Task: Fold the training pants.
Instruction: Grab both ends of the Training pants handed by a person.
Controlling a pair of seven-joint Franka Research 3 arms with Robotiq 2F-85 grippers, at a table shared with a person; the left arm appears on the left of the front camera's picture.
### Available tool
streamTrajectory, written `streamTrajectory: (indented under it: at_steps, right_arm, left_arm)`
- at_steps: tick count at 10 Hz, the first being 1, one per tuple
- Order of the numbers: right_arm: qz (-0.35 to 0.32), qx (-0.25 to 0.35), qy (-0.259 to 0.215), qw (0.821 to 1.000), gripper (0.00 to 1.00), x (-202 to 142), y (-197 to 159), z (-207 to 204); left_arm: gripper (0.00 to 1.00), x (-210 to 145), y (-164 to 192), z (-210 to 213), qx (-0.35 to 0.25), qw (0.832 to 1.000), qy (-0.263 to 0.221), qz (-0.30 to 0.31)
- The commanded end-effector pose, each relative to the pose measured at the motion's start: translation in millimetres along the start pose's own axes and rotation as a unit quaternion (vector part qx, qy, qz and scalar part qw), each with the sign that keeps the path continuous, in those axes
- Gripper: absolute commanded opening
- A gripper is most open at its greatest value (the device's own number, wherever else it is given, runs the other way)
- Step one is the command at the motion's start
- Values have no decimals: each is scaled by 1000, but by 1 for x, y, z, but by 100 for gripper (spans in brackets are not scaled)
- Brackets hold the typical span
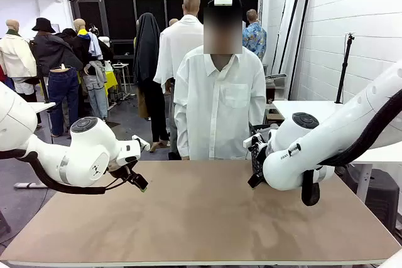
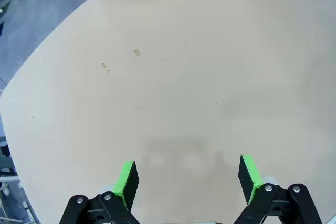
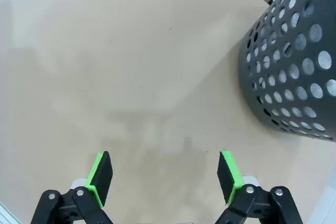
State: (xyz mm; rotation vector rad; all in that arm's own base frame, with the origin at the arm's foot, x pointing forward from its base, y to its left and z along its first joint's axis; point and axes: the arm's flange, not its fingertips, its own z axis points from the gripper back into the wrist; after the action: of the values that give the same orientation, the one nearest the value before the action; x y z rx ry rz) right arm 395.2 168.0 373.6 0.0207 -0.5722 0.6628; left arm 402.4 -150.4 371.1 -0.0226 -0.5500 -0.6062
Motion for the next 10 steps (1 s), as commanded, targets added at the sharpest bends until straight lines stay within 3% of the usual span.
streamTrajectory:
  at_steps: [1,10]
  right_arm:
    - [0,0,0,1000,100,0,0,0]
    - [0,0,0,1000,100,0,0,0]
  left_arm:
    - [100,0,0,0,0,1000,0,0]
    - [100,0,0,0,0,1000,0,0]
